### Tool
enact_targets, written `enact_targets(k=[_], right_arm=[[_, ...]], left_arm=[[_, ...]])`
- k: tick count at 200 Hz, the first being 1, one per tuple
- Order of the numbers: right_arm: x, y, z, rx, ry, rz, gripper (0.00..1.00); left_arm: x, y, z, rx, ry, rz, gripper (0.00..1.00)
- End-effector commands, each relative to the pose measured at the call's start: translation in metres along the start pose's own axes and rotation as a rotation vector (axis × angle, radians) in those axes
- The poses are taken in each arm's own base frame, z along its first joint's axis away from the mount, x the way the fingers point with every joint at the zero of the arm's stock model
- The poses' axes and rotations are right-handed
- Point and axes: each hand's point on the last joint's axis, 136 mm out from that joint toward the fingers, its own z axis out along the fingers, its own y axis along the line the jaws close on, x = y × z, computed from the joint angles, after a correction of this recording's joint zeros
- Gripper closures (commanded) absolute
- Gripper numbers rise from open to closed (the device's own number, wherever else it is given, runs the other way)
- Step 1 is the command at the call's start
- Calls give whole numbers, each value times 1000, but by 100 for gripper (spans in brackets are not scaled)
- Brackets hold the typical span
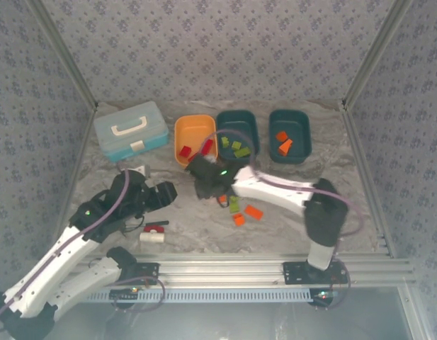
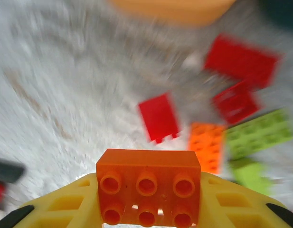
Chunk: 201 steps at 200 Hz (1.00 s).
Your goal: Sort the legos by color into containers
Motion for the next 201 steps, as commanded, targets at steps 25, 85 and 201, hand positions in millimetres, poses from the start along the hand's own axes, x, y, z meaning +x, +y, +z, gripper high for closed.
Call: enact_targets(k=[25,85,201], right_arm=[[-72,-184,-29,159,-140,319,59],[-126,-339,33,294,-187,685,62],[-130,-401,96,381,-109,1024,52]], left_arm=[[19,-49,49,93,74,72,27],[30,-89,88,114,141,120,28],[44,-82,104,61,189,121,28]])
